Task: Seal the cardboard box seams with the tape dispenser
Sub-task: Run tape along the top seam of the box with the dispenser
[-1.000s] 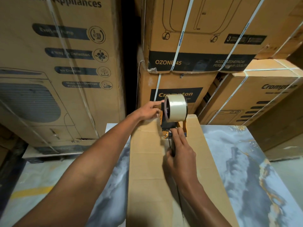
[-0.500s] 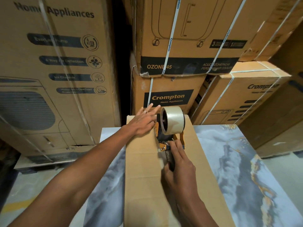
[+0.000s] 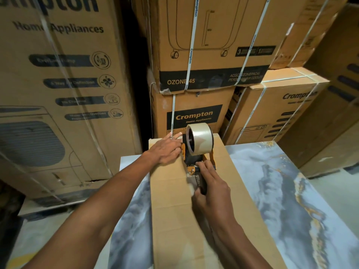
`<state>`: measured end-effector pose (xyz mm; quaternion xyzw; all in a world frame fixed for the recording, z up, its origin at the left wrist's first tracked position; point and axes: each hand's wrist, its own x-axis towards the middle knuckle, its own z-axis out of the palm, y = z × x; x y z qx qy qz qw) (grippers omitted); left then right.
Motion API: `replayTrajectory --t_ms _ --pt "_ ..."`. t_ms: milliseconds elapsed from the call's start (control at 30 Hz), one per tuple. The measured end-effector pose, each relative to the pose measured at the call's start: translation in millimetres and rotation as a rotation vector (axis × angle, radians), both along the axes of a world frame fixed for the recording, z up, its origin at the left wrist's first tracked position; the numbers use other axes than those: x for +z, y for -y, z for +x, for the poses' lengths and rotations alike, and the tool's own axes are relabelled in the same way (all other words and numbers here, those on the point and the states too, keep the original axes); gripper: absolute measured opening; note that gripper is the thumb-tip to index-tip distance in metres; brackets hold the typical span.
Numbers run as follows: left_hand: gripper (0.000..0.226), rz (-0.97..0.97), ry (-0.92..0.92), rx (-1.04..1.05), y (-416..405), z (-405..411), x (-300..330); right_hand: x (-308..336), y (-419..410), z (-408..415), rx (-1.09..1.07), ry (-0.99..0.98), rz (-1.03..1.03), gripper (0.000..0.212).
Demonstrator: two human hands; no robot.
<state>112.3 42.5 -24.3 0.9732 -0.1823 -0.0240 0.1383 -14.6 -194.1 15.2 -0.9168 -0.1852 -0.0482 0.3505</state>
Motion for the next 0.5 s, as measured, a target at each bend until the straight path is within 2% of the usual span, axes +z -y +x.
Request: replayTrajectory --t_ms 100,233,500 --pt "0.054 0.027 0.027 -0.001 -1.1 0.9 -2.1 1.8 1.2 -7.2 0.005 -0.041 0.004 0.080" --pt "0.057 0.021 0.022 -0.015 -0.9 -0.8 -2.7 2.3 7.6 -16.2 0.000 -0.061 0.007 0.079" --pt "0.057 0.020 0.035 -0.036 -0.9 -2.1 0.2 -1.2 25.6 -42.9 0.006 -0.027 0.002 0.080"
